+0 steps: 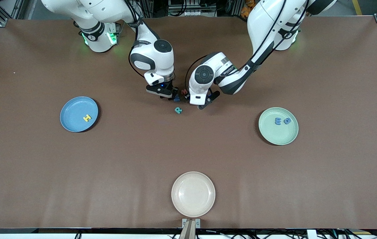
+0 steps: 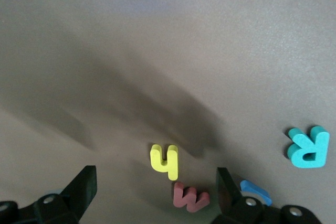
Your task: Sort uppercase to blue plate, lowercase to green plate
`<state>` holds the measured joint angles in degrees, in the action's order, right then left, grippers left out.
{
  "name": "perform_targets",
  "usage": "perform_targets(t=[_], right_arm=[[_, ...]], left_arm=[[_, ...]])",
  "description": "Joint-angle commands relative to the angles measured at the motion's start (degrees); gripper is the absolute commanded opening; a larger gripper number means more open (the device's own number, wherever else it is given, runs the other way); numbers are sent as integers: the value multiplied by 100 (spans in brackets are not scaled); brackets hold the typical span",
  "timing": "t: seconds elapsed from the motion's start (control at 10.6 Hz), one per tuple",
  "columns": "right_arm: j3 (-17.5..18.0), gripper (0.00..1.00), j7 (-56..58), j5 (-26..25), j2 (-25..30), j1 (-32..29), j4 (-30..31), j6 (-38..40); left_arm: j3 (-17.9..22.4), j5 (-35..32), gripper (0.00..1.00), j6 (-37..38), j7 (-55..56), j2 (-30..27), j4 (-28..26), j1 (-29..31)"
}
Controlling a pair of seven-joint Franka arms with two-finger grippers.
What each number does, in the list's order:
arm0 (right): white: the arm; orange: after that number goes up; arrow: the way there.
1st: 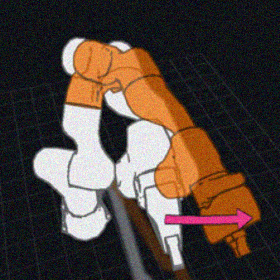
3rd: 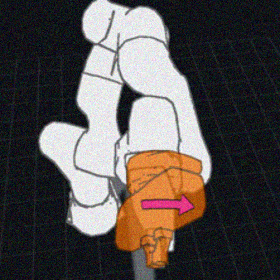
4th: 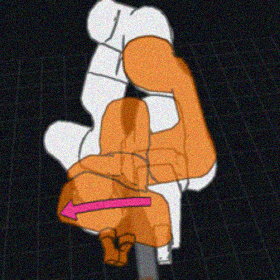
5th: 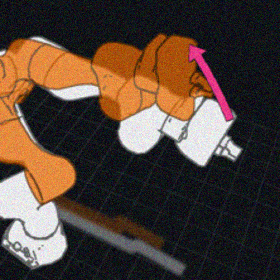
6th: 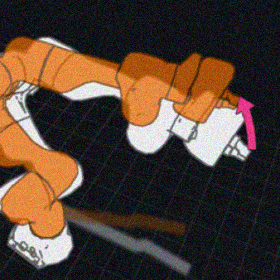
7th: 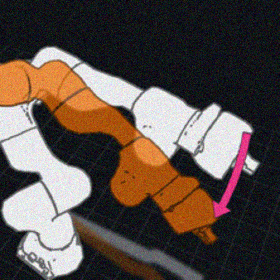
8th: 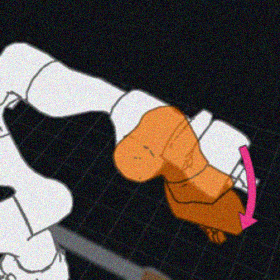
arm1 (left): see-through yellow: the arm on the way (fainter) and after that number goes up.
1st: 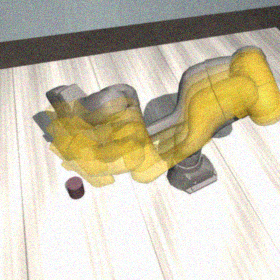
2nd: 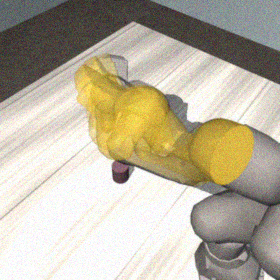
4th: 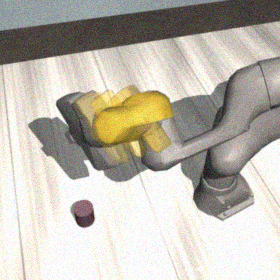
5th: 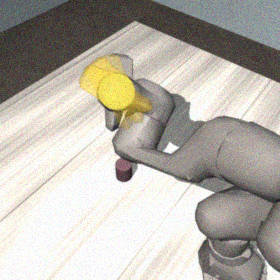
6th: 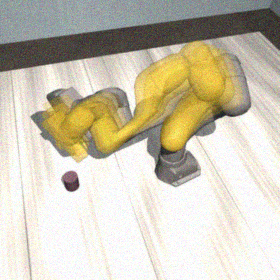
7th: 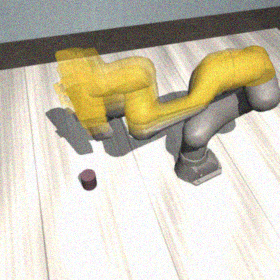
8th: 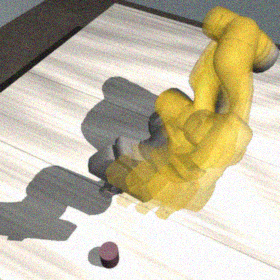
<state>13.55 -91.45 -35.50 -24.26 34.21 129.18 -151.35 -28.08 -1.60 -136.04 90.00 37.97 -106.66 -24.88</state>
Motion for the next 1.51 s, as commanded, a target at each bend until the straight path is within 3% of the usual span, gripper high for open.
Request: perform_targets(t=[0.0, 0.19, 0.66, 0.85, 1.41], right_arm=[[139, 47, 303, -132, 360, -257, 458, -149], [139, 47, 383, -123, 369, -301, 529, -349], [183, 47, 383, 79, 404, -319, 617, -650], [200, 47, 383, 79, 413, -319, 705, -668], [315, 47, 383, 211, 396, -319, 855, -1054]], left_arm=[[13, 19, 100, -37, 62, -26, 75, 18], [5, -156, 100, 364, -313, -437, 75, 481], [48, -87, 100, 1535, -3537, -1660, 215, 1862], [276, -42, 100, 1843, -3700, -1609, 627, 1908], [742, -34, 100, 2256, -4209, -1626, 1059, 1908]])
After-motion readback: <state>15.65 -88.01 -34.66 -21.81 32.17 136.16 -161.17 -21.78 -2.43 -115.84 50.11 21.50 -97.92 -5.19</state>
